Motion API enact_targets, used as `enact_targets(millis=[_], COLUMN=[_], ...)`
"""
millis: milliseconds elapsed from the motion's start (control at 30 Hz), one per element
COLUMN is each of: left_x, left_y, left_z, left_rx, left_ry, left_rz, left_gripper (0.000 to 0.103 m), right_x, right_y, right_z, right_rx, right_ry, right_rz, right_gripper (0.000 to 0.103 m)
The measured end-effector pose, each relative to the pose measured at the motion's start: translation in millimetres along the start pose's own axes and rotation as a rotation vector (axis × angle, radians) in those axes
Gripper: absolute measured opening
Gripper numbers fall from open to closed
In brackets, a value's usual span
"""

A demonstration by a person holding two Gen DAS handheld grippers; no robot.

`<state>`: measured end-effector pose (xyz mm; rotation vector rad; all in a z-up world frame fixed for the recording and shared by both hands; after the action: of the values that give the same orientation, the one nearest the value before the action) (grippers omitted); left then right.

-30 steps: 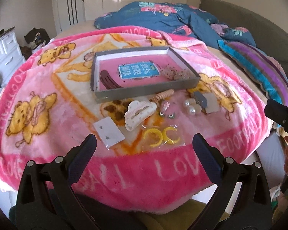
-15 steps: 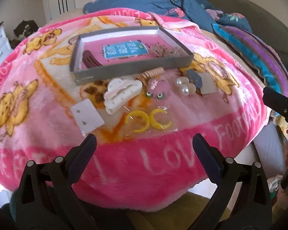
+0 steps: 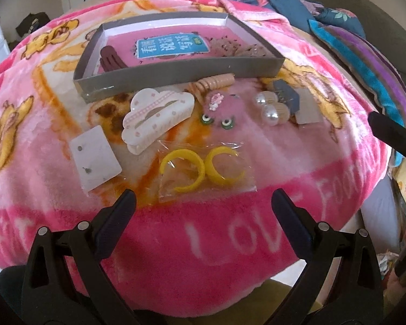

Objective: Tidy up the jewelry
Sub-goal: 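Grasp the bag of yellow hoop earrings with the left tool while the right tool grasps the blue clip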

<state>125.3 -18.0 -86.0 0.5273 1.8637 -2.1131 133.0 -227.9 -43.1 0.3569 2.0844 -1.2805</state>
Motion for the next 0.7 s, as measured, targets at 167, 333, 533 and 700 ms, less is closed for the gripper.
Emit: enact_targets(millis=[167, 333, 533, 700], left_x=[-6, -11, -15, -16], left_y=[11, 23, 30, 31], left_z=[1, 1, 6, 13], left_rx=[-0.01, -0.015, -0.013, -0.025], left_ry=[-0.008, -0.011, 0.029, 0.076], left_rz=[-0.009, -0.028, -0.024, -0.006], left_gripper=[0.094, 0.093, 0.079, 0.075], right_x=[-17, -34, -45, -50], right_y=[28, 64, 92, 116], right_z=[8, 17, 31, 37], right_rx=[-0.041, -0.072, -0.065, -0.046], right_ry=[0.053, 0.116, 0.216, 0.244], right_rz=[-0.046, -0.138, -0.2, -0.257], right_gripper=[0.054, 0.049, 0.048, 0.039])
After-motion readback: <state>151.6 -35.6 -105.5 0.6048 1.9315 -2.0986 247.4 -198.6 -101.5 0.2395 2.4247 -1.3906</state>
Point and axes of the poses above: each gripper's, at about its wrist camera, not at the fingertips, and y roughly the way its jaws point, z to its right, x to its underside, the point moved 1 cm from there along y, roughly the way its jaws point, and after that the axes turned 3 degrees about -z, right-handed, at the moved point
